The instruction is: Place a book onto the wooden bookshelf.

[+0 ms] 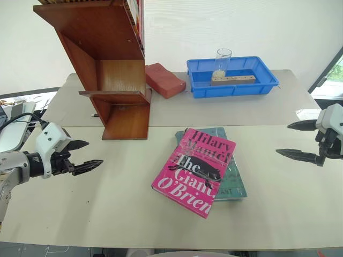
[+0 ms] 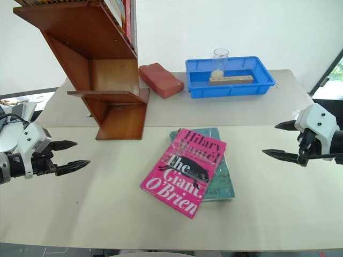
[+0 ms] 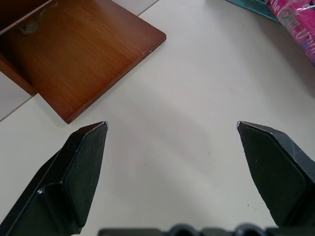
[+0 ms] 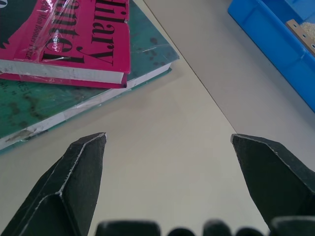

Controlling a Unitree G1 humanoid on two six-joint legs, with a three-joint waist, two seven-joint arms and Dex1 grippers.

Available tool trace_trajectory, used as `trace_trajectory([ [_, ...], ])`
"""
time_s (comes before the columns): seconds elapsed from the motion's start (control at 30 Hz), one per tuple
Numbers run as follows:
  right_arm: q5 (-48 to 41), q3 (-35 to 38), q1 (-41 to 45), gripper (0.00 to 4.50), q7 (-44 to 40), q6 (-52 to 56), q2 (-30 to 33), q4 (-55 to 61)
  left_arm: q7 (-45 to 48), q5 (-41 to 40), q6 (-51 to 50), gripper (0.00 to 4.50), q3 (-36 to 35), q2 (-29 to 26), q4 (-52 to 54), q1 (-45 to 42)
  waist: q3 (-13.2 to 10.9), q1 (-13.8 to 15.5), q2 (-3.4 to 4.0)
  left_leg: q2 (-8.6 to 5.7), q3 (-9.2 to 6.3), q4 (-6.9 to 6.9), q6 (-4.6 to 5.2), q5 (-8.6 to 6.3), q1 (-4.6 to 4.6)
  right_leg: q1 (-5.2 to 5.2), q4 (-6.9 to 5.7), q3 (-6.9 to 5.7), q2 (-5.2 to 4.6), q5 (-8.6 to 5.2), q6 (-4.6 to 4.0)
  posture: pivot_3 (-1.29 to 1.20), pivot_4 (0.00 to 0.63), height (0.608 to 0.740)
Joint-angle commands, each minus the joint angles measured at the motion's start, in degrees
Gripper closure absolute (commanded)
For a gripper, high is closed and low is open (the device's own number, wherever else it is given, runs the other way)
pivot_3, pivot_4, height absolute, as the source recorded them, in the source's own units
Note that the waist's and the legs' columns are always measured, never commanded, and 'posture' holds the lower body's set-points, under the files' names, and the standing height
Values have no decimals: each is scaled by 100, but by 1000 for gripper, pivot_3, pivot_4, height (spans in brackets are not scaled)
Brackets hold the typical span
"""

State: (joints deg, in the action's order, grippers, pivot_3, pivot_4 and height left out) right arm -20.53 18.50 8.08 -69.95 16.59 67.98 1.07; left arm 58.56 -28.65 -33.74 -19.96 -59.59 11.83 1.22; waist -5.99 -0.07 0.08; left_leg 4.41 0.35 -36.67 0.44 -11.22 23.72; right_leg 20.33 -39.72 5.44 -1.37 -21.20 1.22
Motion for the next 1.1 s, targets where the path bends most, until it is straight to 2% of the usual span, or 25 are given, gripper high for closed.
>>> trace_trajectory([
  [0.03, 34, 197, 43, 25, 60, -98, 39, 120, 85, 95, 89, 0, -98, -138, 58, 45, 0, -1, 0, 0, 0, 0, 0, 0, 0, 0, 0, 0, 0, 0, 0, 0, 150, 649],
  [0.17, 56, 193, 28, 25, 69, -132, 16, 99, 265, 100, 263, 0, -60, -91, -160, -57, 0, -1, 0, 0, 0, 0, 0, 0, -1, 0, 0, 1, 1, 0, 0, 0, 150, 649],
  [0.4, 145, 191, 3, 25, 145, -92, -18, 94, 453, -231, -10, 0, -83, -7, -337, -416, 0, 17, 0, 0, 2, 0, 0, 0, -1, 0, 0, 0, 0, 0, 0, 0, 150, 649],
  [0.5, 170, 177, -52, 25, 239, 42, -28, 169, 534, -568, -392, 0, -21, 68, -208, -544, 0, 6, 0, 0, 2, 0, 0, 0, -1, -1, 0, 1, 0, 0, 1, 0, 150, 649],
  [0.6, 95, 184, -180, 25, 441, 264, -157, 510, 439, -1289, -1237, 0, 238, 431, -71, -1044, 1, 38, 0, -1, 0, -1, 0, 0, -2, -5, 0, -2, 1, 0, 3, 0, 150, 649],
  [0.7, 19, 228, -308, 25, 525, 449, -264, 826, 327, -1668, -1753, 0, 384, 713, -102, -1387, 2, 52, 0, -1, -1, -7, 0, 1, 4, -10, 0, 0, 2, 4, 11, 0, 150, 649],
  [0.8, 71, 67, -475, 805, 719, 558, -473, 1254, 221, -1925, -2269, 0, 956, 1352, -400, -1818, 3, 73, 0, -2, -4, -7, 1, 1, 3, -20, 2, -1, 5, 5, 13, 0, 150, 649],
  [0.87, 226, -121, -550, 1502, 812, 505, -546, 1393, 70, -1991, -2518, 0, 1154, 1755, -612, -2055, 4, 70, 0, -5, -5, -10, 1, 1, 1, -24, 4, 0, 4, 8, 18, 0, 150, 649],
  [1.1, 654, -821, -679, 3900, 1029, 357, -738, 1653, -15, -1580, -2443, 0, 1848, 2689, -1739, -2593, 5, 61, -8, -6, -11, -11, 1, 2, 10, -32, 6, 3, 10, 14, 24, 0, 150, 649],
])
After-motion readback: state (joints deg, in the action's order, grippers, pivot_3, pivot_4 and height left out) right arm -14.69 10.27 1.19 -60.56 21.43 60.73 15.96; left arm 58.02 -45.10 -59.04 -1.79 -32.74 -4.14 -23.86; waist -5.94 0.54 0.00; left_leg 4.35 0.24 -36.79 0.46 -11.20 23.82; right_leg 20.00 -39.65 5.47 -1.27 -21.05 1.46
